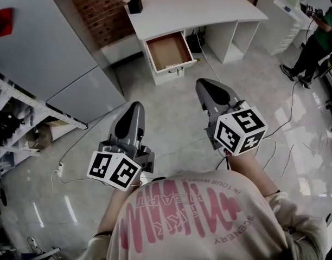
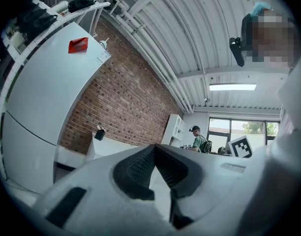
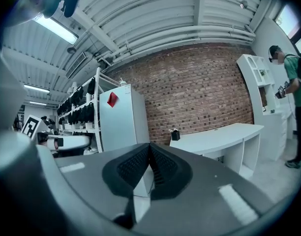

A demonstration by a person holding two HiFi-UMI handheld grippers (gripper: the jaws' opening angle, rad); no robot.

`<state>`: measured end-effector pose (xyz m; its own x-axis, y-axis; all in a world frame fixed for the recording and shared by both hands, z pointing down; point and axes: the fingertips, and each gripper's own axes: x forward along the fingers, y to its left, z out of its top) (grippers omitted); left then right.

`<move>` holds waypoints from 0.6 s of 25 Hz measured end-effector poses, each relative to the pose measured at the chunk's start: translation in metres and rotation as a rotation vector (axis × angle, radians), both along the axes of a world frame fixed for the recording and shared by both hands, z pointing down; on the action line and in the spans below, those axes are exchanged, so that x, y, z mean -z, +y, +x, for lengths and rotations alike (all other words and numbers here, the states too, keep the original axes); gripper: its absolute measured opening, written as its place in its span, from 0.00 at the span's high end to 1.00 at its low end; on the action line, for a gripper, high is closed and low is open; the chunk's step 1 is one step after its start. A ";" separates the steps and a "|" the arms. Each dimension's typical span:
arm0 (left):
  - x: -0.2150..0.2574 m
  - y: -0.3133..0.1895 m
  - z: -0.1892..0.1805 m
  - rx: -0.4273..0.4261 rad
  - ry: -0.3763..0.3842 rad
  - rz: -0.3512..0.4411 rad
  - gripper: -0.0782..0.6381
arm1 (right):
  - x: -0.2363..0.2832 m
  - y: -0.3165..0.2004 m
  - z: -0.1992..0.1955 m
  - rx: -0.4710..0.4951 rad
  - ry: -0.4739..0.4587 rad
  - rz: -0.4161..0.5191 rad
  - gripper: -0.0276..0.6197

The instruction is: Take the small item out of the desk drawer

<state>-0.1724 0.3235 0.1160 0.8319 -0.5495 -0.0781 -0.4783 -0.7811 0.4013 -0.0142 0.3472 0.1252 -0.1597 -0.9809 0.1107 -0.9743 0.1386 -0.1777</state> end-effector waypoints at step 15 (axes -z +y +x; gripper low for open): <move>-0.016 0.005 0.036 -0.068 -0.021 -0.013 0.89 | -0.030 0.015 0.036 -0.058 -0.055 -0.038 0.94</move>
<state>-0.1368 0.3285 0.1318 0.8686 -0.4927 -0.0532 -0.4331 -0.8069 0.4017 0.0215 0.3625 0.1548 -0.1098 -0.9839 0.1409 -0.9692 0.0745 -0.2348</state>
